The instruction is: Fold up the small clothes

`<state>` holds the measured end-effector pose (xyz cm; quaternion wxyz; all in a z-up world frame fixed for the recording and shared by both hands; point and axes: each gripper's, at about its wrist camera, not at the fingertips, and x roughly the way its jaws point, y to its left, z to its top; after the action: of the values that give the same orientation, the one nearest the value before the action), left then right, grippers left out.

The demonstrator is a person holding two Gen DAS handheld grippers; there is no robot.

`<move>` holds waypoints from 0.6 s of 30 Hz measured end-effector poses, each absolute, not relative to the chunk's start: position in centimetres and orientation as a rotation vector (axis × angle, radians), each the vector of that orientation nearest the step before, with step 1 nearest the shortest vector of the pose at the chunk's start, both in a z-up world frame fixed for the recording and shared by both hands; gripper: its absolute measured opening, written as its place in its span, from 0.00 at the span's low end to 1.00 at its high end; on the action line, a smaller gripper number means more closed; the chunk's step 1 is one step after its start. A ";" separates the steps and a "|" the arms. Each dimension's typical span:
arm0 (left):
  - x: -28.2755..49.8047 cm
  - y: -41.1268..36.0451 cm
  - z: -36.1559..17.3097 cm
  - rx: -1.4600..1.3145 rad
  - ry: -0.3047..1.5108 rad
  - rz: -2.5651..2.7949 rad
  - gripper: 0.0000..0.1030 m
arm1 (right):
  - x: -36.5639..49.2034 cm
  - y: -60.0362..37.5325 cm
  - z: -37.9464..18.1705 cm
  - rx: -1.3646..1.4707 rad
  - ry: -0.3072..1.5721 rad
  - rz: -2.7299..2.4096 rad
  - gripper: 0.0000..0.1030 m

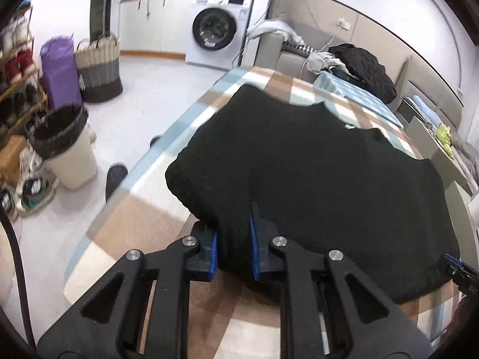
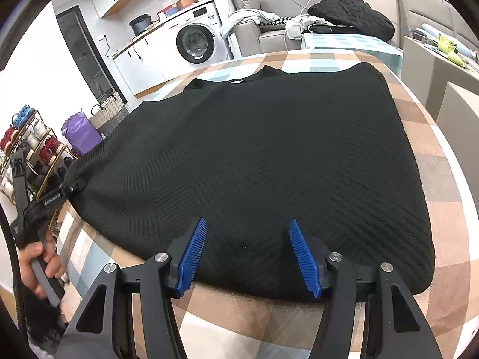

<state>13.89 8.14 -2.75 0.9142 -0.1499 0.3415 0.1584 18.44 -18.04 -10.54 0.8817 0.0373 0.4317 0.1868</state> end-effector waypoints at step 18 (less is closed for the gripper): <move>20.3 -16.2 1.9 0.028 0.695 -0.537 0.13 | 16.3 -23.1 -8.5 0.131 0.856 0.228 0.60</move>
<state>20.33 -16.20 1.87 0.9050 0.0138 0.3364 -0.2600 16.30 -23.10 -8.46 0.9013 0.0634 0.4141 0.1102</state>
